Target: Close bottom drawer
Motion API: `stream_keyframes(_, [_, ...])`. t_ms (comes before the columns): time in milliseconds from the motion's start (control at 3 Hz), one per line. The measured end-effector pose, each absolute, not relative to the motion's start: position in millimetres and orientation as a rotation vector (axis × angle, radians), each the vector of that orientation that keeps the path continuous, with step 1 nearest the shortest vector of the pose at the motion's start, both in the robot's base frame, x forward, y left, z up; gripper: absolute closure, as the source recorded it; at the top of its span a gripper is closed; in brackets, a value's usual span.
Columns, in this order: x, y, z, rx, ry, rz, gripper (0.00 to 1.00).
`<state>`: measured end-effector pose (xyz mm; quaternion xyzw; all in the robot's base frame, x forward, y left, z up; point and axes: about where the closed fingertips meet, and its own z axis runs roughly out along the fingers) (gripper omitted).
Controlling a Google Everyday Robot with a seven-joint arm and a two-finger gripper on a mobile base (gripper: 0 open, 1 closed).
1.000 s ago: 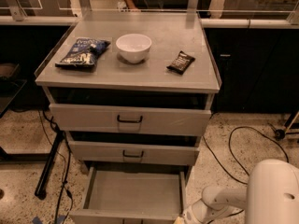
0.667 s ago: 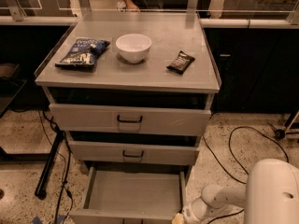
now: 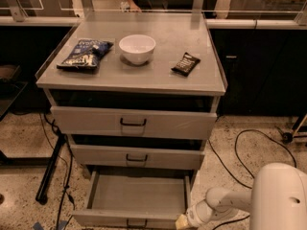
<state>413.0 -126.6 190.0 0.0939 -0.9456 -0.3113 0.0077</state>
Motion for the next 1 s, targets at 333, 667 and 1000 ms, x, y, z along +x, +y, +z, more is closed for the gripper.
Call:
stream_keyframes(333, [413, -127, 190, 0.293, -2.956, -0.973, 1.0])
stream_keyframes(667, [414, -128, 190, 0.276, -2.961, -0.974, 1.0])
stream_keyframes(1000, [433, -129, 205, 0.241, -2.99, -1.019, 1.0])
